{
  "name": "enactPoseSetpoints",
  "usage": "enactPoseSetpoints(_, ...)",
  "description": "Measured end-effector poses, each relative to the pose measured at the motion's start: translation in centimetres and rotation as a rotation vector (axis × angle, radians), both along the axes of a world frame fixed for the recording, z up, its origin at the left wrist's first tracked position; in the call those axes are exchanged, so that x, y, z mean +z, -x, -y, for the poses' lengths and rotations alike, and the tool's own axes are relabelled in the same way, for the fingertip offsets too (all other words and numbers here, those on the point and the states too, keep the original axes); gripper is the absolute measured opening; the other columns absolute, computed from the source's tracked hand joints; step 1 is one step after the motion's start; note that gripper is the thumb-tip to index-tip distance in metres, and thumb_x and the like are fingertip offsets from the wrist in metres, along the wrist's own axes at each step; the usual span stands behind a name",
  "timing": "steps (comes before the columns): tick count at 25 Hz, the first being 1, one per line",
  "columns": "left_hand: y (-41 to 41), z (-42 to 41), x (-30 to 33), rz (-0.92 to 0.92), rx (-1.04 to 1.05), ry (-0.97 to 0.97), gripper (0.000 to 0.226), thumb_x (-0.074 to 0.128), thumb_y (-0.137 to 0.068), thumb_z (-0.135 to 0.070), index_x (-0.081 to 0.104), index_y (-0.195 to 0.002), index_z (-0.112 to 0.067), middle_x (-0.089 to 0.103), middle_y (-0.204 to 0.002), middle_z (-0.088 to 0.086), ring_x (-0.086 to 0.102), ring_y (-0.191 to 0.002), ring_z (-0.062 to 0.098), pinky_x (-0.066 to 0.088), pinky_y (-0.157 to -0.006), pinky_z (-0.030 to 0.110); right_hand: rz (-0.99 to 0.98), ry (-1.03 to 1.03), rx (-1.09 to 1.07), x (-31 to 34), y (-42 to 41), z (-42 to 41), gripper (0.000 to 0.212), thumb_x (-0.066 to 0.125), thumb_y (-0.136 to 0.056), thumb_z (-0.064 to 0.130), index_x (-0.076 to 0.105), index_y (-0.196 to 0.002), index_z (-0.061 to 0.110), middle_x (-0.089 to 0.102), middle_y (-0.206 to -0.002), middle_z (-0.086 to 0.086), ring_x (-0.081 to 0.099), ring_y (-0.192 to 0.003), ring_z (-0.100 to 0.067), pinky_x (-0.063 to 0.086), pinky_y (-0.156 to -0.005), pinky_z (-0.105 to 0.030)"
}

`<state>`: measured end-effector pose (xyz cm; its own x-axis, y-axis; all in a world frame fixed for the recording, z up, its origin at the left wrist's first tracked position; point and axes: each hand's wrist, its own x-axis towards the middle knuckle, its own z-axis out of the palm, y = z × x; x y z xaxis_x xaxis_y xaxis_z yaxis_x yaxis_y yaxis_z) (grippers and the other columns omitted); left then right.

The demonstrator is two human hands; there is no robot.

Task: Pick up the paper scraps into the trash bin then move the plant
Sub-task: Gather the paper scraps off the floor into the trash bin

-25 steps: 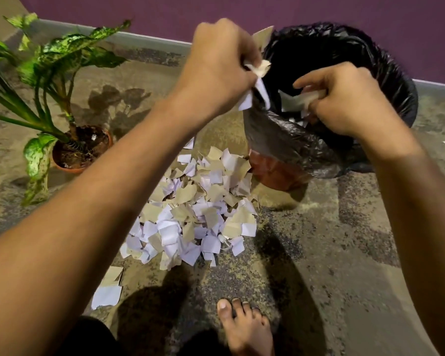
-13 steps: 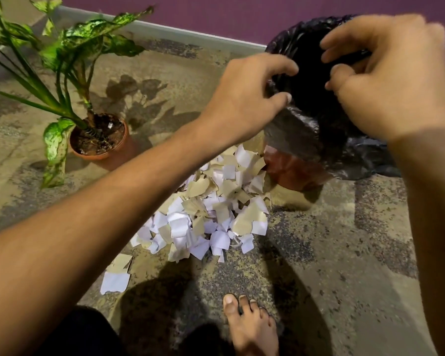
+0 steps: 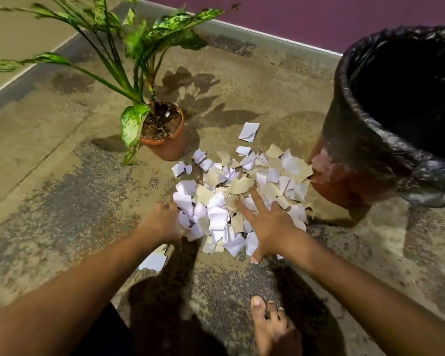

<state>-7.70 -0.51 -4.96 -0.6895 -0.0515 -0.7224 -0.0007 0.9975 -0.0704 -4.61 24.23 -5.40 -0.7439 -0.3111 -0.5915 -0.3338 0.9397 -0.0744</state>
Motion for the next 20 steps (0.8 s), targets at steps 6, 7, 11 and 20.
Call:
enactPoseSetpoints(6,-2.2,1.1,-3.7,0.249,0.305,0.184,0.129,0.073,-0.076,-0.05,-0.025,-0.145,-0.004,0.0,-0.153,0.031,0.021,-0.141,0.044,0.033,-0.11,0.038,-0.227,0.106,0.012,-5.3,2.5,1.4,0.098,0.067,-0.087,0.044,-0.004,-0.154,0.04,-0.024,-0.162,-0.007,0.04,-0.131,-0.041,0.054,-0.074,-0.039)
enactPoseSetpoints(7,-2.9,0.5,-4.3,0.193,0.379,0.148,0.12,0.072,-0.08,-0.041,-0.021,-0.147,-0.004,-0.002,-0.152,0.031,0.022,-0.14,0.044,0.035,-0.105,0.036,-0.234,0.108,-0.012,-5.7,3.2,1.0,0.085,0.061,-0.092,0.04,0.003,-0.154,0.038,-0.021,-0.163,-0.007,0.042,-0.129,-0.038,0.054,-0.075,-0.039)
enactPoseSetpoints(11,-3.6,-2.5,-4.9,-0.049,0.491,0.005,0.089,0.058,-0.084,-0.022,-0.001,-0.148,0.0,0.007,-0.146,0.024,0.033,-0.131,0.041,0.04,-0.103,0.043,-0.376,0.119,-0.193,-5.4,5.6,-2.4,0.064,0.05,-0.098,0.045,0.021,-0.153,0.034,-0.005,-0.165,-0.006,0.042,-0.133,-0.034,0.054,-0.085,-0.042)
enactPoseSetpoints(20,0.7,-8.2,-1.3,-0.003,0.533,-0.785,0.099,0.082,-0.066,-0.006,0.027,-0.146,-0.024,0.044,-0.133,0.011,0.058,-0.109,0.031,0.057,-0.066,0.029,-0.057,0.282,-0.139,-2.4,4.7,-7.3,0.069,0.078,-0.076,0.043,0.049,-0.139,0.036,0.019,-0.159,0.004,0.043,-0.135,-0.022,0.049,-0.098,-0.042)
